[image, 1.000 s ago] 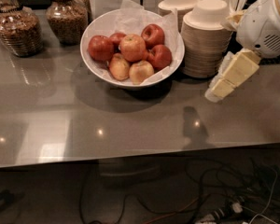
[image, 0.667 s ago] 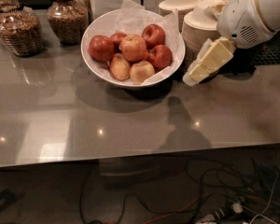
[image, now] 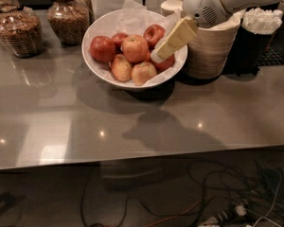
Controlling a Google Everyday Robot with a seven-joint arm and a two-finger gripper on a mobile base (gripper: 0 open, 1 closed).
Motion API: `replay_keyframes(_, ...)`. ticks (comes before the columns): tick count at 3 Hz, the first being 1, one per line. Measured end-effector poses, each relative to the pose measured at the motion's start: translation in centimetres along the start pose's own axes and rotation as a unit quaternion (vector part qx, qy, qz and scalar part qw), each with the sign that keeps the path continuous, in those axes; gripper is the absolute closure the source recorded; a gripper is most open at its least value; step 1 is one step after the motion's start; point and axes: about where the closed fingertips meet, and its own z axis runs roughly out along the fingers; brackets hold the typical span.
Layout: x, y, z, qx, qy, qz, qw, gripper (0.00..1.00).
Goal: Pick apple from white bowl
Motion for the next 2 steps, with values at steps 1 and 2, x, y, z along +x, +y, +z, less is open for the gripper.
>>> replay_keyframes(1,-2.51,-0.07,3.11,-0.029,-0.020,-0.024,0.9991,0.00)
replay_keyframes(2,-2.81,-0.07,3.34,-0.031,-0.022,-0.026,0.9989,0.00)
